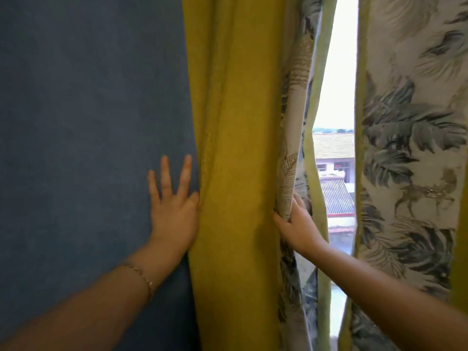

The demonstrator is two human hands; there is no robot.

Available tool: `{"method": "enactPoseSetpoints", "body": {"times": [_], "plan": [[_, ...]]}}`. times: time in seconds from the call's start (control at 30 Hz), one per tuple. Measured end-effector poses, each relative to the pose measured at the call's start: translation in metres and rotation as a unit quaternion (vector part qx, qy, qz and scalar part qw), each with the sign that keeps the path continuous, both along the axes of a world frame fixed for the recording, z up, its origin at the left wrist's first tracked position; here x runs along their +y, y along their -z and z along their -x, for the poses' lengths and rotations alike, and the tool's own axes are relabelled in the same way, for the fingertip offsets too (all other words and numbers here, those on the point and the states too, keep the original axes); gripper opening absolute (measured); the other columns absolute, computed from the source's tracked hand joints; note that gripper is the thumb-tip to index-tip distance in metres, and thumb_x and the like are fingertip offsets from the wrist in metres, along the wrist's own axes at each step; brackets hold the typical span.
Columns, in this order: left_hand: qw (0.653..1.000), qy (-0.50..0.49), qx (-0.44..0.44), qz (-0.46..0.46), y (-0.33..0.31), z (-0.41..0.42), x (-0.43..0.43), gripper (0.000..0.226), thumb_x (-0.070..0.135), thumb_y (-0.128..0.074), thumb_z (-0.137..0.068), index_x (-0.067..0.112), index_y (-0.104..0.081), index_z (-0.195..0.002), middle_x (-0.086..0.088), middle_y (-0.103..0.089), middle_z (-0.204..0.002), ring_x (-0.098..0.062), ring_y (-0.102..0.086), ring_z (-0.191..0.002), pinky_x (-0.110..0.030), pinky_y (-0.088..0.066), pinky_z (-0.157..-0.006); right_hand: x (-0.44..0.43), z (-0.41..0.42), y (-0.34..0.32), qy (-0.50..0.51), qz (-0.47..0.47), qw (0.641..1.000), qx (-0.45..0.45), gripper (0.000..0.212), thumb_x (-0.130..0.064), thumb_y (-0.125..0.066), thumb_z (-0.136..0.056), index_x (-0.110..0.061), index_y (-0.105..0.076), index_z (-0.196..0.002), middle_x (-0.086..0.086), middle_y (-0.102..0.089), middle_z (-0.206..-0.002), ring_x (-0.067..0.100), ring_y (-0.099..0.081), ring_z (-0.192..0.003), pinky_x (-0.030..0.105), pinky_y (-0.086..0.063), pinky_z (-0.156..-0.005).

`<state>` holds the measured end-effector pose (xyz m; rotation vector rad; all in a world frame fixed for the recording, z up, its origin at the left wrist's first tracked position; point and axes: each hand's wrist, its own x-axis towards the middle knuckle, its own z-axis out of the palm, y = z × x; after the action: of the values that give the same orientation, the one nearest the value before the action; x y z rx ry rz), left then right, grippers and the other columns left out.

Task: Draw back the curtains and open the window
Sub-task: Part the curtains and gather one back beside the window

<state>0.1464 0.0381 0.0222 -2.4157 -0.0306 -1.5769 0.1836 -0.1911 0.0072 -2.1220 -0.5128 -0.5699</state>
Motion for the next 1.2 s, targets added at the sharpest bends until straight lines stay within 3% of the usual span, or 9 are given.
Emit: {"method": "enactPoseSetpoints", "body": {"times": [0.07,0.13,0.2,0.27,0.37,0.63,0.8,0.97,1.2], "plan": [[0.992,-0.025,0.003,0.123,-0.001,0.019,0.026,0.019,0.035,-0.066,-0.078,0.018,-0.073,-0.074,-0.021,-0.018,-0.156,-0.055,-0.009,-0.138,-0.061,0.004,-0.112,0.035,0.016,-0.008,-0.062,-0.011,0.998,0.016,0.061,-0.023,-0.050,-0.095,-0.021,-0.022,-0.149,0.002,-0.036,-0.152,0.022,-0.035,-0.140,0.036,-0.032,-0.111],[0.941,-0.017,0.062,0.333,-0.007,0.033,0.055,0.019,0.033,-0.066,-0.084,0.021,-0.065,-0.070,-0.027,-0.022,-0.154,-0.052,-0.014,-0.140,-0.063,-0.013,-0.111,0.076,0.031,-0.015,-0.103,-0.008,0.994,0.033,0.070,-0.023,-0.046,-0.097,-0.023,-0.003,-0.151,0.003,-0.030,-0.155,0.023,-0.034,-0.140,0.035,-0.031,-0.112],[0.856,0.108,0.105,0.495,-0.018,0.042,0.091,0.035,0.021,-0.062,-0.089,0.016,-0.049,-0.056,-0.030,-0.062,-0.105,-0.041,-0.055,-0.111,-0.045,-0.043,-0.089,0.120,0.043,-0.021,-0.131,-0.001,0.990,0.044,0.075,-0.022,-0.043,-0.098,-0.022,0.011,-0.151,0.006,-0.022,-0.158,0.025,-0.031,-0.142,0.036,-0.030,-0.113],[0.820,0.158,0.073,0.546,-0.029,0.052,0.120,0.047,0.012,-0.060,-0.090,0.014,-0.040,-0.047,-0.009,-0.047,-0.054,-0.022,-0.049,-0.056,-0.031,-0.036,-0.055,0.161,0.055,-0.030,-0.152,-0.003,0.987,0.061,0.075,-0.023,-0.041,-0.098,-0.020,0.013,-0.151,0.007,-0.020,-0.159,0.028,-0.030,-0.142,0.039,-0.030,-0.114],[0.858,0.152,0.092,0.483,-0.039,0.076,0.134,0.052,0.013,-0.061,-0.090,0.014,-0.035,-0.045,0.000,-0.036,-0.047,-0.009,-0.033,-0.045,-0.020,-0.028,-0.037,0.208,0.068,-0.045,-0.179,-0.017,0.983,0.044,0.074,-0.029,-0.048,-0.095,-0.020,-0.001,-0.152,0.006,-0.020,-0.159,0.027,-0.025,-0.145,0.040,-0.023,-0.118],[0.913,0.134,0.052,0.381,-0.043,0.171,0.252,0.013,0.013,-0.065,-0.086,0.002,-0.069,-0.092,-0.011,-0.067,-0.083,-0.016,-0.056,-0.076,-0.023,-0.038,-0.064,0.360,0.120,-0.076,-0.181,0.003,0.983,-0.042,0.083,-0.057,-0.057,-0.082,-0.023,-0.022,-0.149,0.010,-0.001,-0.160,0.032,0.000,-0.148,0.045,-0.009,-0.122],[0.916,0.090,0.058,0.387,-0.049,0.212,0.339,0.011,0.007,-0.067,-0.082,0.016,-0.060,-0.079,-0.004,-0.061,-0.079,-0.021,-0.058,-0.076,-0.026,-0.041,-0.063,0.457,0.144,-0.093,-0.211,0.061,0.972,-0.079,0.079,-0.058,-0.061,-0.078,-0.014,-0.038,-0.139,0.010,-0.024,-0.154,0.034,-0.022,-0.142,0.049,-0.026,-0.117],[0.911,0.011,0.028,0.410,-0.050,0.236,0.430,0.029,0.006,-0.066,-0.082,0.018,-0.054,-0.058,0.007,-0.048,-0.055,-0.016,-0.050,-0.061,-0.020,-0.032,-0.046,0.558,0.154,-0.099,-0.195,0.145,0.958,-0.153,0.076,-0.056,-0.056,-0.083,-0.014,-0.037,-0.142,0.017,0.004,-0.160,0.034,0.012,-0.147,0.046,-0.003,-0.122],[0.898,-0.062,-0.035,0.434,-0.054,0.237,0.571,0.013,0.002,-0.064,-0.082,0.005,-0.067,-0.070,-0.011,-0.058,-0.071,-0.023,-0.054,-0.072,-0.027,-0.036,-0.061,0.707,0.144,-0.111,-0.237,0.205,0.921,-0.231,0.070,-0.052,-0.058,-0.082,-0.019,-0.038,-0.140,0.016,0.005,-0.160,0.039,0.014,-0.146,0.052,0.005,-0.118]]}}
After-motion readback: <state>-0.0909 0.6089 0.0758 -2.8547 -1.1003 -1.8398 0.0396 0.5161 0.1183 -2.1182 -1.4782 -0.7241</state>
